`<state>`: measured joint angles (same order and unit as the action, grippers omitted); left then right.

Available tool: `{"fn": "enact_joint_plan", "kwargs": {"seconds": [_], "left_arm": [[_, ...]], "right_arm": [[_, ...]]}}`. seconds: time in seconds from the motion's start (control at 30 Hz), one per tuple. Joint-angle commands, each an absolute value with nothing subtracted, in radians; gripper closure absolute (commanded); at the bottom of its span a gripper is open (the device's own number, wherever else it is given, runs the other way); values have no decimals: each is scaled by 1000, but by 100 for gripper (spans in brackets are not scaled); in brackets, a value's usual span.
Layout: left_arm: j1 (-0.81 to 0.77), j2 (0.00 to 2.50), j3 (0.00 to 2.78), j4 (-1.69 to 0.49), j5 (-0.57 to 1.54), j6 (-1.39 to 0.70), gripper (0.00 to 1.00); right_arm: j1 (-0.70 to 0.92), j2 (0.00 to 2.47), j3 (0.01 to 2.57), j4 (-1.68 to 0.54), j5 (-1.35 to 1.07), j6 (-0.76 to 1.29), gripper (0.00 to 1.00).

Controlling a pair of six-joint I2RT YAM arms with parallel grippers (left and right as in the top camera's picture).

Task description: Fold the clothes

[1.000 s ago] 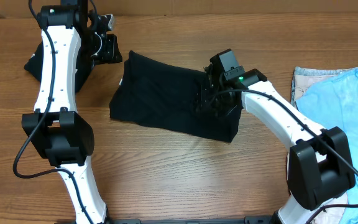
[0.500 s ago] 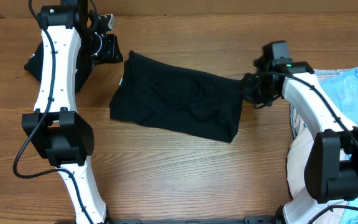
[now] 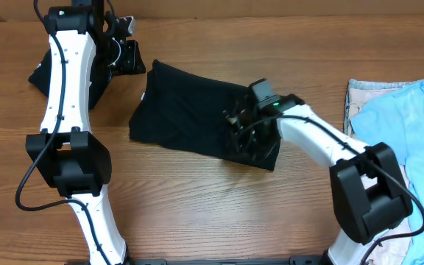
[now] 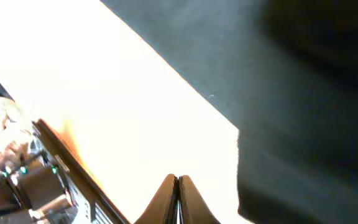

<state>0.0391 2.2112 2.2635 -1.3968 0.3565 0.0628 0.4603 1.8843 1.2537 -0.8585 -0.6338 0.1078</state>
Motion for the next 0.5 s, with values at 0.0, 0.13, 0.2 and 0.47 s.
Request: {"fn": "enact_joint_plan", "kwargs": {"seconds": [0.0,0.13,0.2,0.47], "left_arm": [[32,2207,2286,-1399,367,90,70],[32,2207,2286,-1398,367,90,70],[32,2207,2286,-1396,367,90,70],[32,2207,2286,-1386,367,90,70]], "right_arm": [[418,1870,1342,-870,-553,78,92],[362,1869,1400,-861,-391,183,85],[332,1869,1408,-832,-382,191,91],[251,1871,1408,-709,-385,211,57]]}}
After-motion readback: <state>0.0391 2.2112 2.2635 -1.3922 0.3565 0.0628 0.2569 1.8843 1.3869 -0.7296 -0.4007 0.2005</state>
